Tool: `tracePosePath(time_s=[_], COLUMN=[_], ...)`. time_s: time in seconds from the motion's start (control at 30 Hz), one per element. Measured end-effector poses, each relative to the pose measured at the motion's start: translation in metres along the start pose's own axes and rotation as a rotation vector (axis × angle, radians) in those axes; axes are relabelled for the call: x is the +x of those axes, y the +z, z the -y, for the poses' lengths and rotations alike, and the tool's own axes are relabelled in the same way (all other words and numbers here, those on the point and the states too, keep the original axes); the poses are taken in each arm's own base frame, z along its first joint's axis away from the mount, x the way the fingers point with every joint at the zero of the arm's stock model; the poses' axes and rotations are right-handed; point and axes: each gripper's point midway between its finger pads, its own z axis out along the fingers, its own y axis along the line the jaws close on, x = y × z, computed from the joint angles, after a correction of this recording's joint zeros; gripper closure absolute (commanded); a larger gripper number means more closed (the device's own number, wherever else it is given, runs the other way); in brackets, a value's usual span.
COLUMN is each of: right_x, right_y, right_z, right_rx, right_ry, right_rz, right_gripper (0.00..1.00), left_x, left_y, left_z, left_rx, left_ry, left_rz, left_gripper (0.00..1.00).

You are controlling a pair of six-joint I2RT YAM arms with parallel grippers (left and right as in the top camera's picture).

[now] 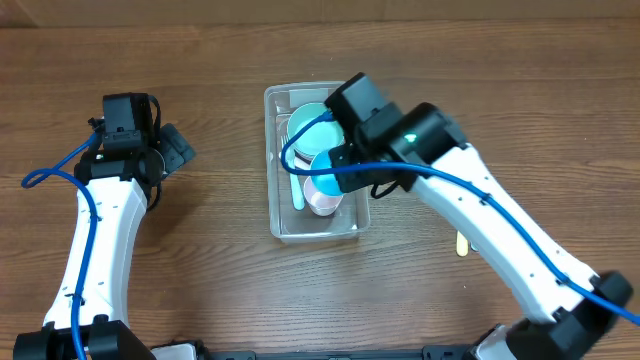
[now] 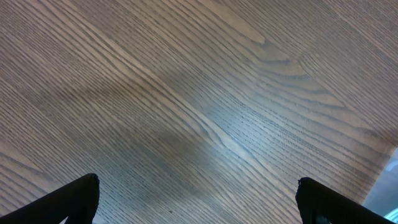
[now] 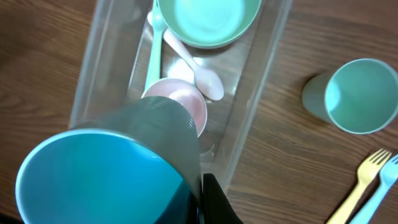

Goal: Pack container
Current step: 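Grasp the light-blue cup with the right gripper and lift it, then place the light-blue cup into the pink cup in the container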

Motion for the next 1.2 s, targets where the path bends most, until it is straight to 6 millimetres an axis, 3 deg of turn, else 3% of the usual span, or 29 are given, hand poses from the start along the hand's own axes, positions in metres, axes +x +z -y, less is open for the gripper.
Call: tracePosePath(time_s=[0.23, 0.57, 0.8, 0.83, 0.87, 0.9, 1.0, 1.2], right_x=[0.008, 0.0, 0.007, 0.007, 0.007, 0.007, 0.005, 0.004], right_y=[0.044, 0.054, 0.065, 0.065, 0.065, 0.065, 0.065, 0.066], right_z=[-0.001, -0.006, -0.004, -0.004, -0.004, -0.005, -0.006, -0.006], right_rx=[0.036, 0.013, 0.02, 0.02, 0.02, 0.018, 0.013, 0.013], right_ry=[-0.002, 0.005, 0.006, 0.006, 0.006, 0.008, 0.007, 0.008], right_rz=[-0.114, -0.079, -0.099, -0.099, -0.098, -0.096, -0.091, -0.085], right_gripper=[0.96, 0.96, 0.96, 0.91, 0.62, 0.48, 0.39, 0.38], left_x=[0.0, 0.0, 0.0, 0.0, 0.0, 0.0, 0.0, 0.0], left_y=[0.0, 0.0, 0.0, 0.0, 0.0, 0.0, 0.0, 0.0], left_z=[0.0, 0.0, 0.0, 0.0, 0.0, 0.0, 0.0, 0.0], left_rx=[0.0, 0.0, 0.0, 0.0, 0.0, 0.0, 0.0, 0.0], left_ry=[0.0, 0.0, 0.0, 0.0, 0.0, 0.0, 0.0, 0.0], left_rz=[0.0, 0.0, 0.0, 0.0, 0.0, 0.0, 0.0, 0.0], left_gripper=[0.0, 0.0, 0.0, 0.0, 0.0, 0.0, 0.0, 0.0])
